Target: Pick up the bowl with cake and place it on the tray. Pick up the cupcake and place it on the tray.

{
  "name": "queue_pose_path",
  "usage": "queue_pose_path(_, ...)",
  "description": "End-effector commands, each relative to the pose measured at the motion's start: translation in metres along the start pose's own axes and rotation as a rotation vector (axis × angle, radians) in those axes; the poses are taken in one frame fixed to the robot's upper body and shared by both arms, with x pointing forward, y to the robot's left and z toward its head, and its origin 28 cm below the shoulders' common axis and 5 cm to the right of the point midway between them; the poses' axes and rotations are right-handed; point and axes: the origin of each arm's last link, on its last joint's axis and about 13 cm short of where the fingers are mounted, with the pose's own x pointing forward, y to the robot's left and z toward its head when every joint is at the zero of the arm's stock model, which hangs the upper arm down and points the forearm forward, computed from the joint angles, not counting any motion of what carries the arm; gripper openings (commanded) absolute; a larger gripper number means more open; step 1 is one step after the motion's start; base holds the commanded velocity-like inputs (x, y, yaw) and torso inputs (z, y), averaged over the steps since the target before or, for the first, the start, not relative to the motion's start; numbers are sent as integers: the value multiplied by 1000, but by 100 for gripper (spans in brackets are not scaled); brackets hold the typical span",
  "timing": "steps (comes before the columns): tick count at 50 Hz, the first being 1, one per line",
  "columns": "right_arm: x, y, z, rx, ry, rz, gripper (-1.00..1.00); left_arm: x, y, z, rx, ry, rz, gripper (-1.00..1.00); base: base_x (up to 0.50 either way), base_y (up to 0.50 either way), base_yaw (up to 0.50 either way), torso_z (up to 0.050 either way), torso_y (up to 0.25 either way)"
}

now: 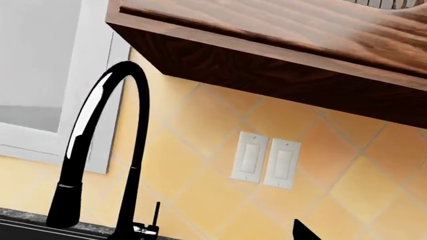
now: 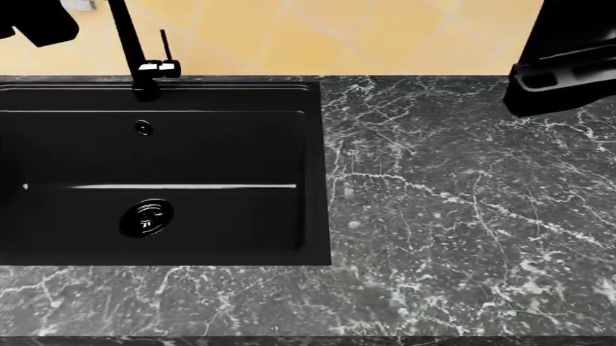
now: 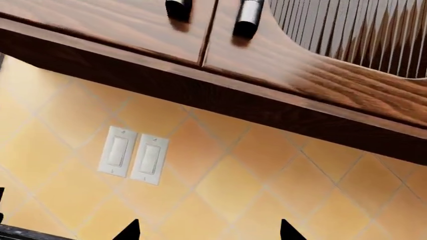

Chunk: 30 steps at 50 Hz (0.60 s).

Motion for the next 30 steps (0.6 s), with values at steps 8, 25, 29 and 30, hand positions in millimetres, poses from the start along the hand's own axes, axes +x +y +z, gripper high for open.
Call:
queue_pose_path(8,0,0,-1,-5,-2,-1,100,0,0,-1,0,0,-1,100,0,500,0,0,0)
queue_pose_path(25,0,0,0,-4,-7,-5,100,0,0,1,-2,-4,2,100,0,500,0,0,0)
queue_pose_path(29,0,-1,1,-4,-10,-13,100,0,0,1,-1,-5,1,100,0,500,0,0,0)
queue_pose_path(30,0,-1,1,-4,-10,-15,100,0,0,1,-1,-5,0,100,0,500,0,0,0)
